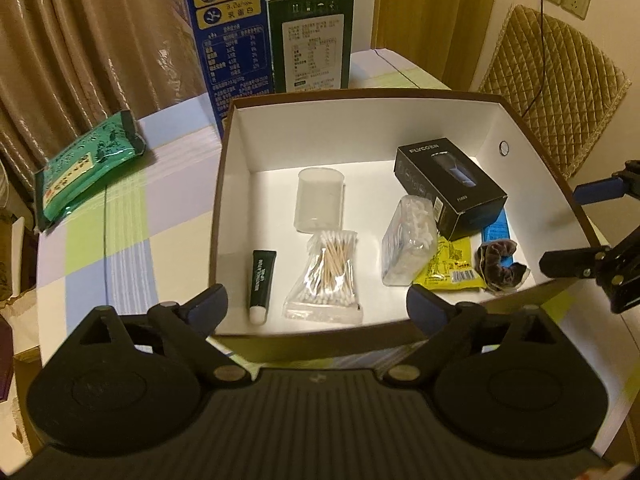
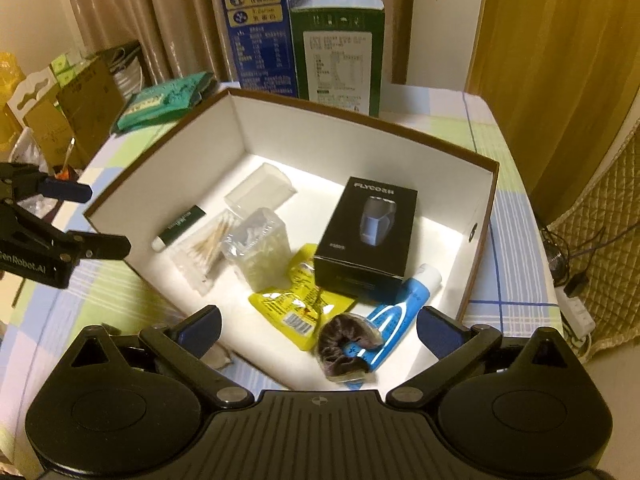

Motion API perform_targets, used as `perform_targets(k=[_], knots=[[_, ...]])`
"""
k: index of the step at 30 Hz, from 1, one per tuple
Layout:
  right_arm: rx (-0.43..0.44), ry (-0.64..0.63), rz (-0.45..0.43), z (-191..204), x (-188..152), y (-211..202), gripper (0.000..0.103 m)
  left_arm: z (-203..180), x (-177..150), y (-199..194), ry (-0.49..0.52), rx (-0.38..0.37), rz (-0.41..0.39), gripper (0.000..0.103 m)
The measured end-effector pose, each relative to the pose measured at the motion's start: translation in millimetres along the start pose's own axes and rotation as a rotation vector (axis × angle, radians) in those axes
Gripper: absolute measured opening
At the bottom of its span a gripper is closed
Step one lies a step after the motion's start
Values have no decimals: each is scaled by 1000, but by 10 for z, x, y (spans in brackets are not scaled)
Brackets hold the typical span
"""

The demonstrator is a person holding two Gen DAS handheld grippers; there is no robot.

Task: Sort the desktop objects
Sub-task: 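Withdraw both tools from the box toward the toothbrush and pill bottle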

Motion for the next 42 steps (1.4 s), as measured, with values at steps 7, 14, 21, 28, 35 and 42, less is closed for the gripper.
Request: perform_targets(k=[7,14,21,28,35,42], knots=[[18,39,-61,160,-87,-219,101,45,-209,-197,0,23,-11,96],[25,42,-92,412,-266,-369,101,166,-510,-347,-42,49,12,97],[41,44,-74,680,-504,-303,101,222,-829,-423,-89,40,39,98],[59,72,0,862,-745,-53,101,261,-1100,-397,-126,45,76,98],[46,110,48,959,-914,145,101,246,-1257,-379,-136,35,100,98],[42,112,69,1089,-1033,323,101,304,-1401,-303,-146,51,128,98]])
Point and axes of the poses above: each gripper's, at about its wrist camera, not at the fingertips, and y roughly the way its jaws point, z to its left, x to its top, the point moved 1 cm from there along y, roughly the way its jaws point, and after that the axes turned 1 degree about -y, right-handed, at the moved point
